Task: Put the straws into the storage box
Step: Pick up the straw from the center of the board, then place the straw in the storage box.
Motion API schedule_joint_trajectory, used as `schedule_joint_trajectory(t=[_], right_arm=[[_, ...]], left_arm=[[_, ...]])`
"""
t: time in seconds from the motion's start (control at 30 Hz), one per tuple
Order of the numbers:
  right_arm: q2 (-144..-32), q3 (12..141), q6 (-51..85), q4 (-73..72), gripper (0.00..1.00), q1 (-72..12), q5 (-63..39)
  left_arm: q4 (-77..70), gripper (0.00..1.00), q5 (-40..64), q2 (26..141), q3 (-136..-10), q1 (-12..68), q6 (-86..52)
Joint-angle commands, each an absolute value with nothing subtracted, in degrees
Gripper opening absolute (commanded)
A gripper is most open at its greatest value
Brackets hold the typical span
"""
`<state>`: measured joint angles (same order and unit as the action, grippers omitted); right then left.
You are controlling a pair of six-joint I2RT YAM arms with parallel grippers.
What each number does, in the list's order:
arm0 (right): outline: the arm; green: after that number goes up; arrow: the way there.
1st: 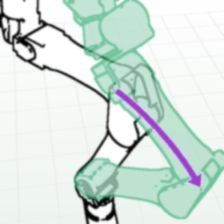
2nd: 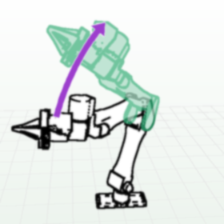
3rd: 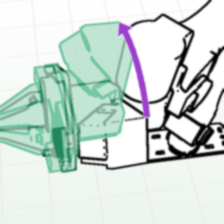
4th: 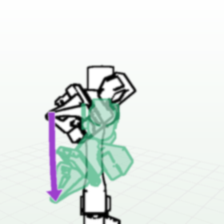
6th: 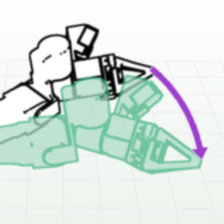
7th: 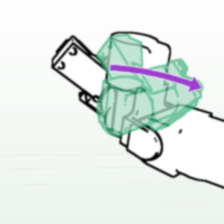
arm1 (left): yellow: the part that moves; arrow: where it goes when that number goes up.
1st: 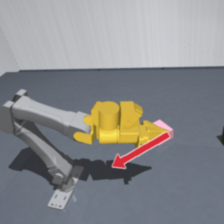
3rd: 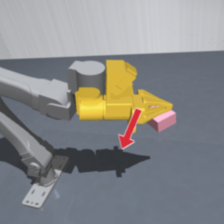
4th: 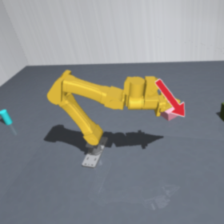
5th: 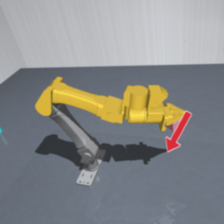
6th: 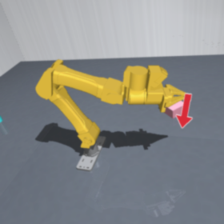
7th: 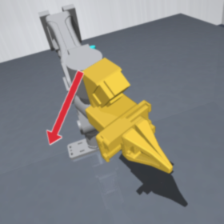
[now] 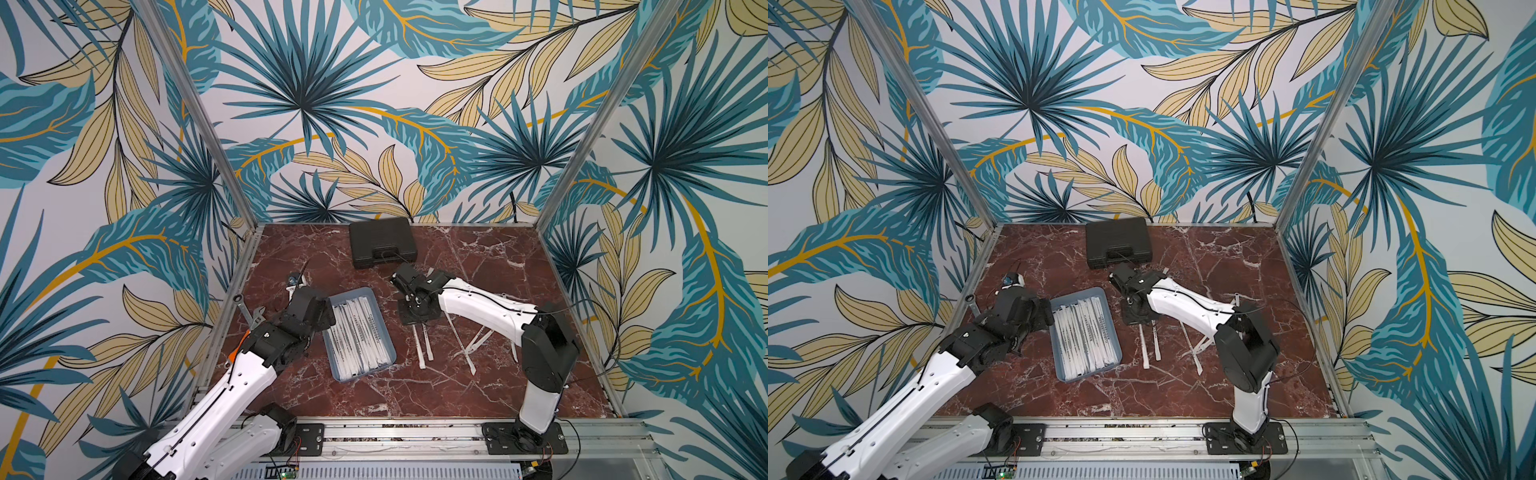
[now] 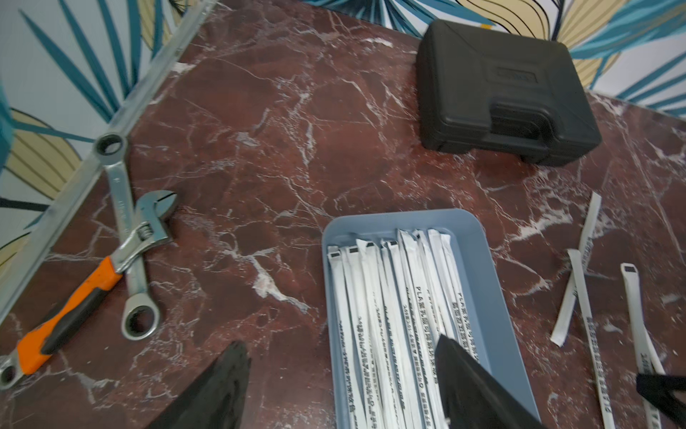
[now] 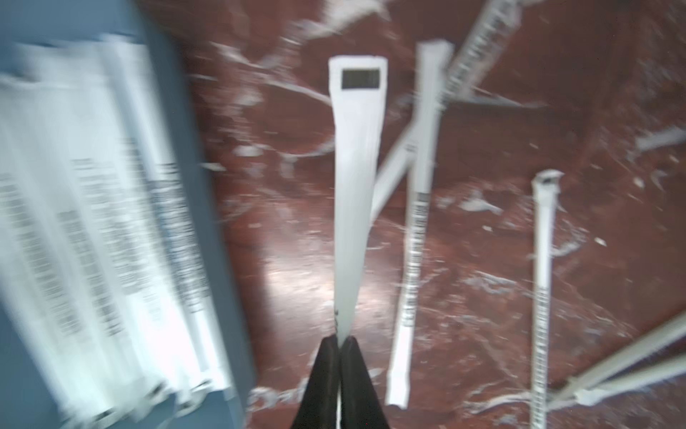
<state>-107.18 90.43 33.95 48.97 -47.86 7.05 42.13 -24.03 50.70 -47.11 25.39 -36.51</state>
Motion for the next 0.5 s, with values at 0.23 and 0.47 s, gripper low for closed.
schedule_joint_trajectory(t=[0.23,0.47], right_arm=[[-129.32,116.32,33.98,48.21,0.07,-55.35,-4.53],[-135.59,119.49,34.08,48.16,0.06,-55.93,-5.93]], left_arm=[[47.58,0.83,-25.09,45.10,-45.30,23.69,-37.24],[45.19,0.83,-22.79,44.94,-43.29,23.62,-37.80]])
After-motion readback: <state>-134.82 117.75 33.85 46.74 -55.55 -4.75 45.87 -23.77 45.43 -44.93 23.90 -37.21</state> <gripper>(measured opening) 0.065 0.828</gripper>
